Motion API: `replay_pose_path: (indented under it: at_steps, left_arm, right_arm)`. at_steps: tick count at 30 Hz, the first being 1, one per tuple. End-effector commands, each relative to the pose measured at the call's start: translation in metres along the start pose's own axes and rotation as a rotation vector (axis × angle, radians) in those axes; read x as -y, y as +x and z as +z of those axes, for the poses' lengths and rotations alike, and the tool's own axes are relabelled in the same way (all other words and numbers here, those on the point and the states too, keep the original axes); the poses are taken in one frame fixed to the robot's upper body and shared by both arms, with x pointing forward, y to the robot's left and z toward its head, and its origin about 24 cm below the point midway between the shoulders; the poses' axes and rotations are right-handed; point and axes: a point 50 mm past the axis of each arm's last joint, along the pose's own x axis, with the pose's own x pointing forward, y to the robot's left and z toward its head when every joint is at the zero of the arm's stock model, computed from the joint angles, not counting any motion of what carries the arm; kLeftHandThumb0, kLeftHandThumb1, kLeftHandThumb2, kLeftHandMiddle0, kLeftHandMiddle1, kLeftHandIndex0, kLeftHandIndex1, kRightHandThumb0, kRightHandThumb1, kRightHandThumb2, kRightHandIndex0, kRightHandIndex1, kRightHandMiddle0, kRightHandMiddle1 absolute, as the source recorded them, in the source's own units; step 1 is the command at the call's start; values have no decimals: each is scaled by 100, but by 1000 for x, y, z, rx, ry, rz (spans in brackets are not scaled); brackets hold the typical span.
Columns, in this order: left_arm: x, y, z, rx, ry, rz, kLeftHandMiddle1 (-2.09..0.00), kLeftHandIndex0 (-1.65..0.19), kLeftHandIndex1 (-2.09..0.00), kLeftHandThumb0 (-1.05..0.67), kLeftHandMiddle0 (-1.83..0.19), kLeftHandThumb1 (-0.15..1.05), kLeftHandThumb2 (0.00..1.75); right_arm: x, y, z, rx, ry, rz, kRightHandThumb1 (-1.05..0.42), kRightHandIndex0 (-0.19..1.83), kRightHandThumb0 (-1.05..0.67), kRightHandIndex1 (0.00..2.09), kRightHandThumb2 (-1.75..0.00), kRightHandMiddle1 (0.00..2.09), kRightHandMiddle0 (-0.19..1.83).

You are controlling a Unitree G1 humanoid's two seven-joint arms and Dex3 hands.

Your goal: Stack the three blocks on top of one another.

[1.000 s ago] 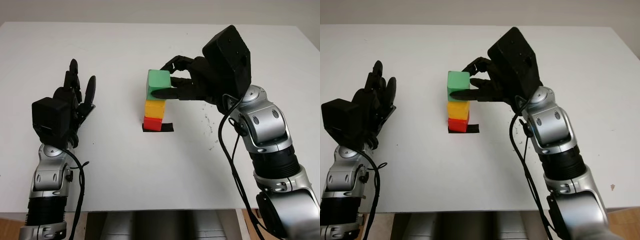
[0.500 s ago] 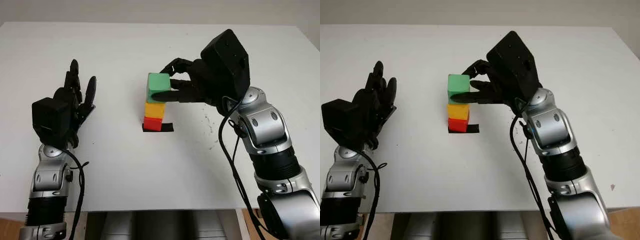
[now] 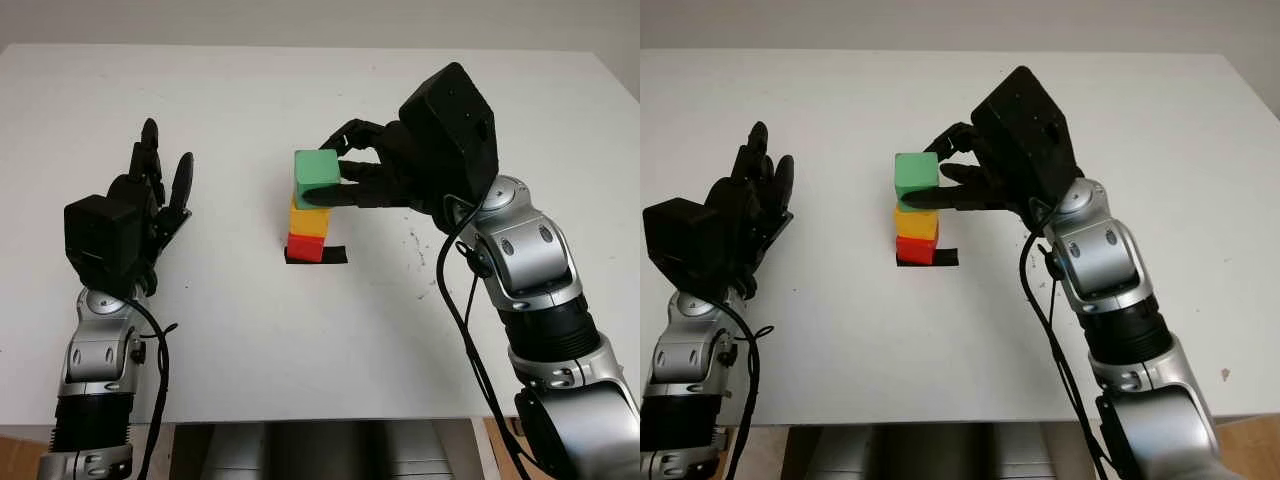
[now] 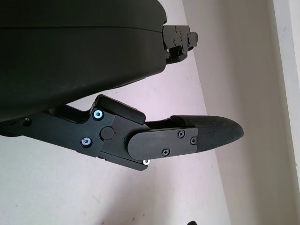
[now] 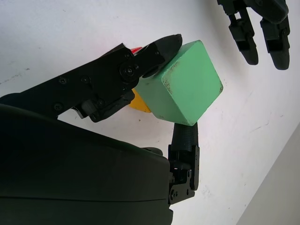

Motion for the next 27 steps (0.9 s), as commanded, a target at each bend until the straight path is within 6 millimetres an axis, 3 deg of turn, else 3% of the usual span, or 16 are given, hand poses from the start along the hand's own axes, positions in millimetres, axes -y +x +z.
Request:
replay_pose_path:
  at_steps: [1,3,4,8,12,20,27]
  left_arm:
    - [-2,-1,3,14,5,-4,-4,11,-5,-76,19,105,52]
    - [-2,-1,2,13,7,-3,-3,12,-5,-76,19,105,52]
    - [-2,-1,2,12,10,-2,-4,11,-5,-76,19,105,52]
    - [-2,-1,2,11,7,-6,-4,11,-5,-77,19,105,52]
    - [-1,-1,2,10,12,-7,-4,11,-5,-76,19,105,53]
    - [0,-1,2,12,8,-10,-4,11,-5,-75,19,105,53]
    - [-1,0,1,12,10,-11,-4,10,-6,-76,19,105,53]
  right_arm:
    - [2,-3,4,10,-6,-4,-103,25,-48,3,-5,173,13]
    - [2,-4,5,4,-9,-1,-102,23,-50,2,-5,167,6]
    - [2,-4,5,3,-15,1,-101,11,-53,2,-5,142,-4]
    - [2,-6,5,21,-43,16,-99,-11,-59,3,-5,81,-8]
    - [2,-8,6,47,-54,23,-98,-9,-59,6,-5,46,-7]
    - [3,-9,5,69,-59,24,-97,-9,-60,5,-5,27,-6]
    - [4,-12,4,122,-52,100,-94,-19,-71,0,-5,12,-18]
